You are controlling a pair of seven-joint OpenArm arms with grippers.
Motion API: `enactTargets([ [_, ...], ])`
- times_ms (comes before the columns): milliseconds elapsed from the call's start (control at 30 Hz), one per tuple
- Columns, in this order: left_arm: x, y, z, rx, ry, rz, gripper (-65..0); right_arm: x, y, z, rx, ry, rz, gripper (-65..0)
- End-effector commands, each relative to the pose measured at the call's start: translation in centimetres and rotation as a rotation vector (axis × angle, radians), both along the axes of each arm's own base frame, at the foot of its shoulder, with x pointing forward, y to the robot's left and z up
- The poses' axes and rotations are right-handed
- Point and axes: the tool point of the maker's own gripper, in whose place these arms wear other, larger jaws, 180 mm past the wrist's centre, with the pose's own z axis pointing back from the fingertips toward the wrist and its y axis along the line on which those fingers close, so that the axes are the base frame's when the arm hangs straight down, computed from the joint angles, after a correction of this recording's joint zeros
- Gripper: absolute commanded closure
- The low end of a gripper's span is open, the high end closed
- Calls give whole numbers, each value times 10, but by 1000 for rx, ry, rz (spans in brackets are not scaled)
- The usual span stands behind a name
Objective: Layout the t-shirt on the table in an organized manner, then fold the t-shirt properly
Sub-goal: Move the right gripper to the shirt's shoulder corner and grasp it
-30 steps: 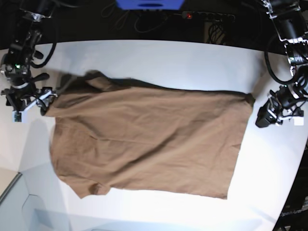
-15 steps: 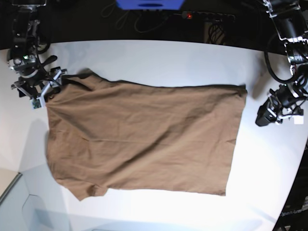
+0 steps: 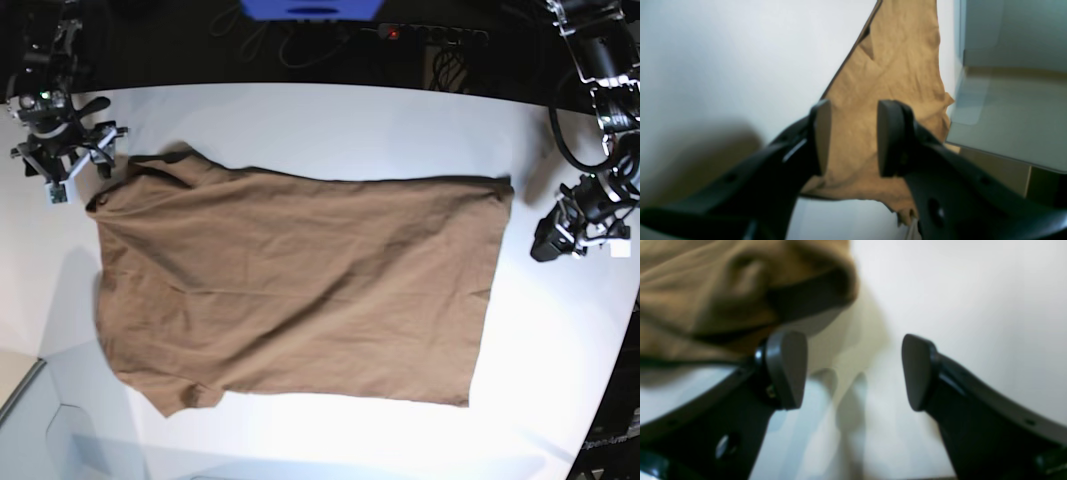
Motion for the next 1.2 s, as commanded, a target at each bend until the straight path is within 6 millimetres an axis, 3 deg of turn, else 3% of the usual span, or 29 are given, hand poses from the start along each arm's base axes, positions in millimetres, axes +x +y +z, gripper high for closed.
enactTargets([
  [0,10,4,19,-29,-48,12,-229,5,8,10,11,-45,16,-446],
  [133,11,4,21,-29,-53,12,-229,1,33,2,69,-42,19,-446],
  [467,11,5,20,-28,-50,13,-229,11,69,-7,139,-44,63,-444],
  [633,11,5,20,-28,-50,13,-229,18,67,-19,177,-35,9,-444],
  [900,11,5,21,-26,-51,13,-229,12,62,-23,177,-24,-11,-440],
  [1000,12,5,21,-26,-53,13,-229,1,65,-30,185,3,-9,-352],
  [1067,12,5,21,-26,-53,13,-229,-4,71,-34,203,13,-16,-250],
  [1167,12,5,22,-26,-54,13,-229,-12,77,-38,217,25,-29,-44],
])
